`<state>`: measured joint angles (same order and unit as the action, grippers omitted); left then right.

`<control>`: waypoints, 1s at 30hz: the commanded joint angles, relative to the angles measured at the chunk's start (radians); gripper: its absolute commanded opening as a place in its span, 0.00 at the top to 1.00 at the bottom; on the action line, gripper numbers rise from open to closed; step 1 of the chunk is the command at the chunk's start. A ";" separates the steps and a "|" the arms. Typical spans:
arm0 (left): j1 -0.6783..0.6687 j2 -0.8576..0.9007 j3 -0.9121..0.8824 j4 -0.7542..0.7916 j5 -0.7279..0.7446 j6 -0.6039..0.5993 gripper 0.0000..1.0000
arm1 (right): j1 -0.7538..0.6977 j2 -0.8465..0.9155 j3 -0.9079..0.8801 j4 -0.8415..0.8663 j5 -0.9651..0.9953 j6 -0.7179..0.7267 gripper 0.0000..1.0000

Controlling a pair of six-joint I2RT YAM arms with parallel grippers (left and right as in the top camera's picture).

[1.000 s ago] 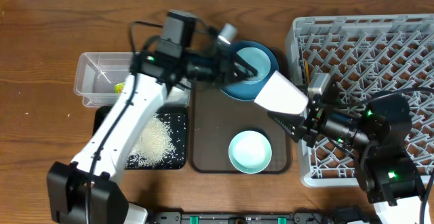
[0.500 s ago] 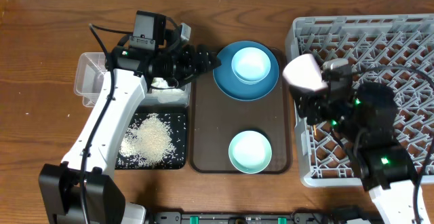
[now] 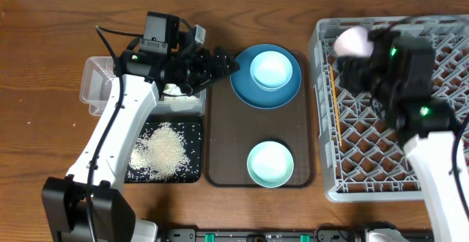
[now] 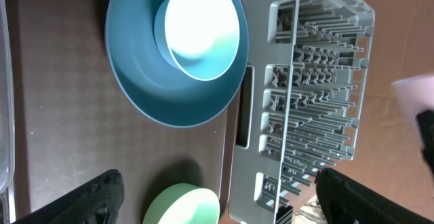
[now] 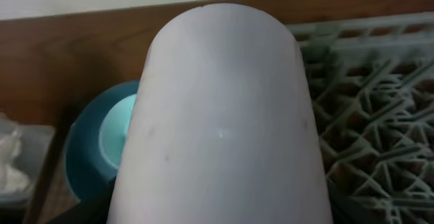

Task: Sort waste into correct bins and load items into the dishwasher rack
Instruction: 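Carry the pink cup with the right gripper over the grey rack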

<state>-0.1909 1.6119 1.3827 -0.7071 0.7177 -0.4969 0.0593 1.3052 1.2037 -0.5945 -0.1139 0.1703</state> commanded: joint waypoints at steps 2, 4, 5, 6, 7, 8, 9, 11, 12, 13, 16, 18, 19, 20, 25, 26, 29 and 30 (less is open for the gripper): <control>0.002 -0.011 0.007 -0.003 -0.013 0.006 0.07 | -0.049 0.128 0.134 -0.046 0.013 0.008 0.49; 0.002 -0.011 0.007 -0.003 -0.013 0.006 0.07 | -0.060 0.177 0.163 -0.047 0.013 0.008 0.49; 0.002 -0.011 0.007 -0.003 -0.013 0.006 0.07 | -0.063 0.201 0.172 -0.044 0.013 0.008 0.49; 0.002 -0.011 0.007 -0.003 -0.013 0.006 0.07 | -0.066 0.224 0.178 -0.042 0.013 0.008 0.49; 0.002 -0.011 0.007 -0.003 -0.013 0.006 0.06 | -0.066 0.246 0.179 -0.038 0.013 0.008 0.49; 0.002 -0.011 0.007 -0.003 -0.013 0.006 0.07 | -0.067 0.262 0.179 -0.038 0.013 0.008 0.48; 0.002 -0.011 0.007 -0.003 -0.013 0.006 0.07 | -0.067 0.278 0.179 -0.036 0.013 0.008 0.48; 0.002 -0.011 0.007 -0.003 -0.013 0.006 0.06 | -0.067 0.312 0.179 -0.029 0.009 0.006 0.48; 0.002 -0.011 0.007 -0.003 -0.013 0.006 0.06 | -0.066 0.329 0.179 -0.023 0.008 -0.002 0.48; 0.002 -0.011 0.007 -0.003 -0.013 0.006 0.06 | -0.066 0.349 0.179 -0.015 0.008 -0.003 0.48; 0.002 -0.011 0.007 -0.003 -0.013 0.006 0.06 | -0.066 0.393 0.179 0.008 0.001 -0.013 0.48; 0.002 -0.011 0.007 -0.003 -0.013 0.006 0.06 | -0.066 0.425 0.179 0.030 -0.010 -0.031 0.48; 0.002 -0.011 0.007 -0.003 -0.013 0.007 0.06 | -0.066 0.440 0.179 0.040 -0.010 -0.031 0.48; 0.002 -0.011 0.007 -0.003 -0.013 0.006 0.06 | -0.066 0.454 0.179 0.047 -0.010 -0.030 0.48; 0.002 -0.011 0.007 -0.003 -0.013 0.006 0.06 | -0.066 0.510 0.179 0.068 -0.014 -0.031 0.49; 0.002 -0.011 0.007 -0.003 -0.013 0.007 0.06 | -0.066 0.517 0.179 0.068 -0.022 -0.035 0.49; 0.002 -0.011 0.007 -0.003 -0.013 0.006 0.06 | -0.065 0.533 0.178 0.068 -0.029 -0.038 0.49; 0.002 -0.011 0.007 -0.003 -0.013 0.006 0.06 | -0.065 0.535 0.178 0.067 -0.029 -0.038 0.49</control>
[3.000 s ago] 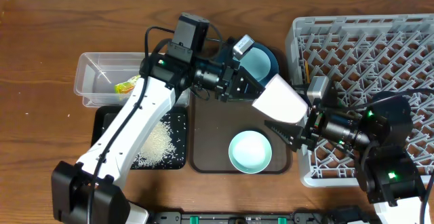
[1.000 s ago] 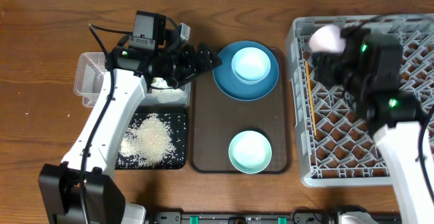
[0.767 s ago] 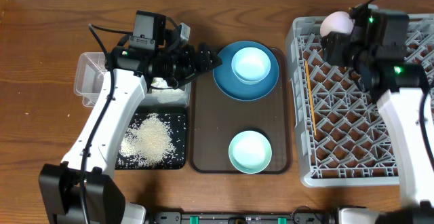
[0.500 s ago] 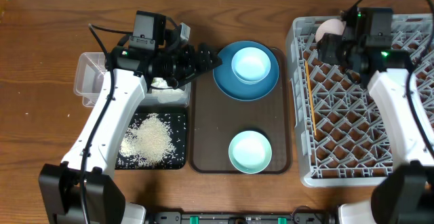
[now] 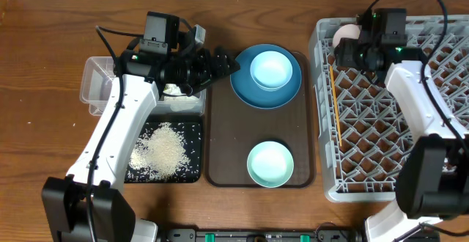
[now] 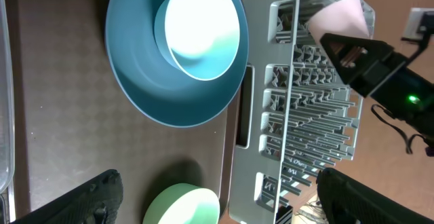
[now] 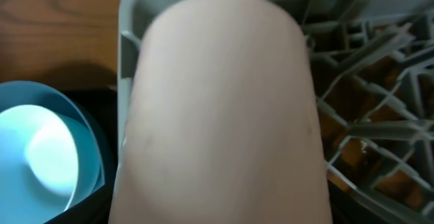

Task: Sort waste into correct bins and load items into the dishwasher rack
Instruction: 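Carry the pink cup with the right gripper over the grey rack, then lower the pink cup into the rack and open the right gripper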

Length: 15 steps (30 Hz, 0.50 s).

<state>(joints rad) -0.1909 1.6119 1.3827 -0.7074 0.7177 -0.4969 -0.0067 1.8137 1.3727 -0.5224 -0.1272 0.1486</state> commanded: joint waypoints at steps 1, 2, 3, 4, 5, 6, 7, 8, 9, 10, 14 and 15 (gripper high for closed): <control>0.002 -0.011 0.007 -0.003 -0.013 0.006 0.06 | 0.001 0.027 0.009 -0.006 -0.016 -0.016 0.49; 0.002 -0.011 0.007 -0.003 -0.013 0.006 0.06 | 0.002 0.027 0.009 -0.009 -0.016 -0.016 0.50; 0.002 -0.011 0.007 -0.003 -0.013 0.006 0.06 | 0.002 0.027 0.009 -0.011 -0.016 -0.016 0.50; 0.002 -0.011 0.007 -0.003 -0.013 0.007 0.06 | 0.002 0.027 0.009 -0.015 -0.015 -0.015 0.52; 0.002 -0.011 0.007 -0.003 -0.013 0.006 0.06 | 0.001 0.027 0.009 -0.020 -0.014 -0.015 0.53; 0.002 -0.011 0.007 -0.003 -0.013 0.006 0.06 | 0.000 0.027 0.009 -0.023 -0.014 -0.015 0.53; 0.002 -0.011 0.007 -0.003 -0.013 0.006 0.06 | -0.002 0.027 0.009 -0.027 -0.011 -0.015 0.53; 0.002 -0.011 0.007 -0.003 -0.013 0.006 0.06 | -0.004 0.027 0.009 -0.030 -0.011 -0.015 0.53; 0.002 -0.011 0.007 -0.003 -0.013 0.007 0.06 | -0.006 0.027 0.009 -0.031 -0.011 -0.015 0.53; 0.002 -0.011 0.007 -0.003 -0.013 0.006 0.06 | -0.007 0.027 0.009 -0.032 -0.011 -0.016 0.53; 0.002 -0.011 0.007 -0.003 -0.013 0.006 0.06 | -0.008 0.021 0.010 -0.031 -0.010 -0.016 0.55; 0.002 -0.011 0.007 -0.003 -0.013 0.006 0.06 | -0.008 0.016 0.010 -0.031 -0.011 -0.016 0.55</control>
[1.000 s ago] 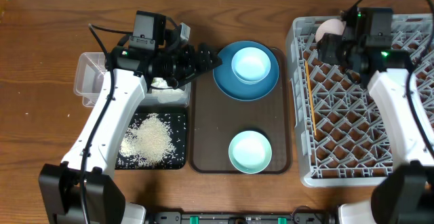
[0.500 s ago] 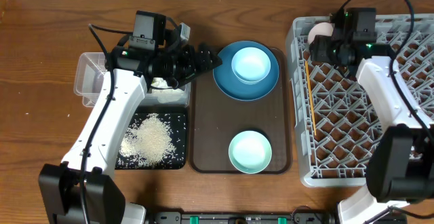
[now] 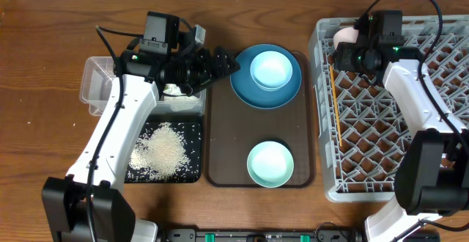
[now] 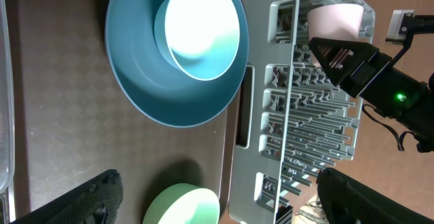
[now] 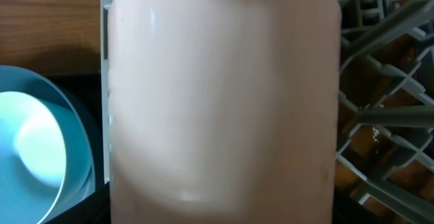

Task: Sort waste into correct bins and load items into the dishwasher rack
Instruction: 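Lower the pink cup into the rack and open the right gripper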

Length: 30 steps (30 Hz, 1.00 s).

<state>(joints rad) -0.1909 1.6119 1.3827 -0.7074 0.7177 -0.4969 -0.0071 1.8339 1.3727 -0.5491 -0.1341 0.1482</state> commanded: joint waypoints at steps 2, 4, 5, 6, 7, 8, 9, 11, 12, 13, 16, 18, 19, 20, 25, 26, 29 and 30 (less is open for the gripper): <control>0.002 -0.011 0.007 -0.003 -0.013 0.007 0.06 | -0.008 -0.024 0.010 -0.006 -0.004 -0.015 0.55; 0.002 -0.011 0.007 -0.003 -0.013 0.006 0.06 | -0.008 -0.045 0.010 -0.009 -0.004 -0.015 0.55; 0.002 -0.011 0.007 -0.003 -0.013 0.006 0.06 | -0.008 -0.060 0.010 -0.014 -0.004 -0.015 0.55; 0.002 -0.011 0.007 -0.003 -0.013 0.006 0.06 | -0.008 -0.074 0.010 -0.019 -0.004 -0.015 0.55; 0.002 -0.011 0.007 -0.003 -0.013 0.006 0.06 | -0.008 -0.089 0.010 -0.026 -0.003 -0.015 0.55; 0.002 -0.011 0.007 -0.003 -0.013 0.006 0.06 | -0.008 -0.102 0.010 -0.032 -0.002 -0.015 0.55; 0.002 -0.011 0.007 -0.003 -0.013 0.006 0.06 | -0.008 -0.114 0.010 -0.040 0.000 -0.014 0.55; 0.002 -0.011 0.007 -0.003 -0.013 0.006 0.06 | -0.008 -0.138 0.010 -0.060 0.003 -0.014 0.55; 0.002 -0.011 0.007 -0.003 -0.013 0.006 0.06 | -0.008 -0.149 0.010 -0.073 0.003 -0.014 0.55; 0.002 -0.011 0.007 -0.003 -0.013 0.006 0.06 | -0.008 -0.155 0.010 -0.083 0.003 -0.014 0.55; 0.002 -0.011 0.007 -0.003 -0.013 0.006 0.06 | -0.008 -0.161 0.010 -0.117 0.003 0.003 0.55; 0.002 -0.011 0.007 -0.003 -0.013 0.007 0.06 | -0.008 -0.156 0.009 -0.138 0.003 0.016 0.55; 0.002 -0.011 0.007 -0.003 -0.013 0.006 0.06 | -0.008 -0.152 0.009 -0.144 0.003 0.016 0.55; 0.002 -0.011 0.007 -0.003 -0.013 0.006 0.06 | -0.008 -0.148 0.009 -0.147 0.003 0.016 0.55; 0.002 -0.011 0.007 -0.003 -0.013 0.006 0.06 | -0.007 -0.132 0.009 -0.154 0.003 0.016 0.55; 0.002 -0.011 0.007 -0.003 -0.013 0.006 0.06 | -0.008 -0.130 0.008 -0.156 0.003 0.016 0.55; 0.002 -0.011 0.007 -0.003 -0.013 0.006 0.06 | -0.006 -0.126 0.004 -0.168 0.003 0.016 0.55; 0.002 -0.011 0.007 -0.003 -0.013 0.006 0.06 | -0.006 -0.124 0.004 -0.175 0.003 0.016 0.55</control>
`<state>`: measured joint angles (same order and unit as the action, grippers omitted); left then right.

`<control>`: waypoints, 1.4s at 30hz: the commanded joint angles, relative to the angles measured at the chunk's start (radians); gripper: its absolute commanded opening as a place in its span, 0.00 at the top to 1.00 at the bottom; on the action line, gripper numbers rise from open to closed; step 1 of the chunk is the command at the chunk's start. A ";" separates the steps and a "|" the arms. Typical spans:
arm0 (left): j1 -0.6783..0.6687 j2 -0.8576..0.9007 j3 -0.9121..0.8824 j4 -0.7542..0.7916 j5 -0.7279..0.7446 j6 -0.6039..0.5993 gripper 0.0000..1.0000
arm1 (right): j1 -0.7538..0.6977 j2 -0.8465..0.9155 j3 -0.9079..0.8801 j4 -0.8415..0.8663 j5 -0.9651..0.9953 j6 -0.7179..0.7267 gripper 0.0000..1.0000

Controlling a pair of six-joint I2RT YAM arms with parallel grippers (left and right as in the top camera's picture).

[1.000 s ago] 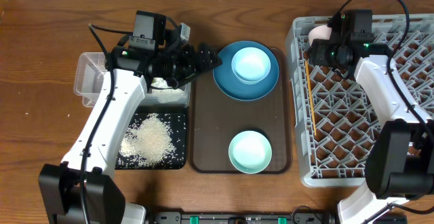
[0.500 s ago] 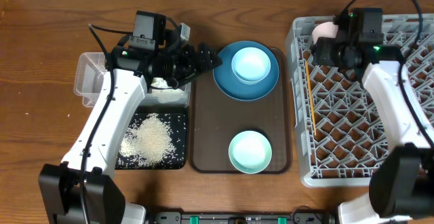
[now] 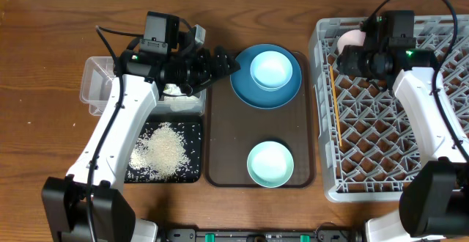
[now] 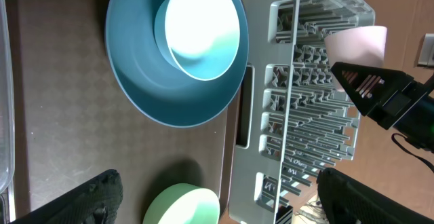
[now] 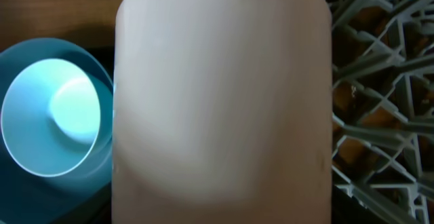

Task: Sort waste into correct bins and load items into the dishwasher rack
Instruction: 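Lower the pink cup into the rack and open the right gripper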

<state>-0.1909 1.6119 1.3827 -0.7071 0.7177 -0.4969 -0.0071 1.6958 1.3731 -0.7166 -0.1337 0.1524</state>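
My right gripper (image 3: 355,53) is shut on a pale pink cup (image 3: 350,39) over the far-left corner of the grey dishwasher rack (image 3: 320,125). The cup (image 5: 224,102) fills the right wrist view and hides the fingers. My left gripper (image 3: 223,62) hangs open and empty over the far-left part of the brown tray (image 3: 227,139). On the tray are a blue plate (image 3: 245,88) carrying a light blue bowl (image 3: 272,70), and a mint bowl (image 3: 270,163) at the near end. The left wrist view shows the open fingers (image 4: 88,197) wide apart.
A clear plastic container (image 3: 99,84) holding white crumpled stuff stands left of the tray. Nearer, a black tray (image 3: 187,170) holds spilled rice (image 3: 163,148). A thin yellow stick (image 3: 335,106) lies along the rack's left side. Bare wooden table surrounds everything.
My right gripper with the pink cup has shifted a little to the right and nearer over the rack's far-left corner. The left arm and the dishes on the tray have not moved.
The right gripper first held the pink cup high over the rack's far left. Later it was low at the rack's far-left corner with the cup, and stayed there. Now it has shifted slightly right, still gripping it. The left gripper stayed open and still throughout.
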 commanded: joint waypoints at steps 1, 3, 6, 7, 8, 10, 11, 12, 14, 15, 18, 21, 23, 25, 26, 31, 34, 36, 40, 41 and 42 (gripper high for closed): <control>0.002 -0.011 0.007 -0.003 -0.013 0.006 0.06 | -0.006 0.016 0.004 -0.013 0.002 0.012 0.55; 0.002 -0.011 0.007 -0.003 -0.013 0.006 0.06 | -0.006 0.019 0.004 -0.028 0.002 0.011 0.55; 0.002 -0.011 0.007 -0.003 -0.013 0.006 0.06 | -0.006 0.025 0.004 -0.048 0.003 0.011 0.55; 0.002 -0.011 0.007 -0.003 -0.013 0.006 0.06 | -0.006 0.025 0.004 -0.053 0.003 0.011 0.55; 0.002 -0.011 0.007 -0.003 -0.013 0.006 0.06 | -0.006 0.029 0.003 -0.055 0.003 0.011 0.54; 0.002 -0.011 0.007 -0.003 -0.013 0.006 0.06 | -0.006 0.036 0.003 -0.054 0.003 0.011 0.55; 0.002 -0.011 0.007 -0.003 -0.013 0.006 0.06 | -0.006 0.040 0.003 -0.051 0.003 0.011 0.55; 0.002 -0.011 0.007 -0.003 -0.013 0.006 0.06 | -0.006 0.047 0.003 -0.050 0.002 0.011 0.54; 0.002 -0.011 0.007 -0.003 -0.013 0.006 0.06 | -0.006 0.060 0.003 -0.048 0.003 0.011 0.54; 0.002 -0.011 0.007 -0.003 -0.013 0.006 0.06 | -0.006 0.070 0.003 -0.047 0.002 0.011 0.54; 0.002 -0.011 0.007 -0.003 -0.013 0.007 0.06 | -0.006 0.095 0.003 -0.040 0.003 0.011 0.54; 0.002 -0.011 0.007 -0.003 -0.013 0.006 0.06 | -0.007 0.116 0.003 -0.018 0.003 0.003 0.54; 0.002 -0.011 0.007 -0.003 -0.013 0.006 0.06 | -0.007 0.117 0.003 -0.009 0.003 0.003 0.54; 0.002 -0.011 0.007 -0.003 -0.013 0.007 0.06 | -0.007 0.116 0.003 -0.001 0.003 0.004 0.53; 0.002 -0.011 0.007 -0.003 -0.013 0.006 0.06 | -0.007 0.116 0.004 0.000 0.003 0.004 0.52; 0.002 -0.011 0.007 -0.003 -0.013 0.006 0.06 | -0.008 0.115 0.005 -0.002 0.003 0.003 0.44; 0.002 -0.011 0.007 -0.003 -0.013 0.006 0.06 | -0.008 0.115 0.009 -0.002 0.003 0.003 0.35; 0.002 -0.011 0.007 -0.003 -0.013 0.006 0.06 | -0.008 0.115 0.019 -0.005 0.003 0.003 0.30; 0.002 -0.011 0.007 -0.003 -0.013 0.006 0.06 | -0.008 0.114 0.056 -0.023 0.003 0.003 0.27; 0.002 -0.011 0.007 -0.003 -0.013 0.006 0.06 | -0.008 0.114 0.068 -0.029 0.003 0.003 0.26; 0.002 -0.011 0.007 -0.003 -0.013 0.006 0.06 | -0.008 0.114 0.077 -0.032 0.003 0.003 0.25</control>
<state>-0.1909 1.6119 1.3827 -0.7074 0.7177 -0.4969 -0.0071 1.7939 1.3987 -0.7444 -0.1333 0.1528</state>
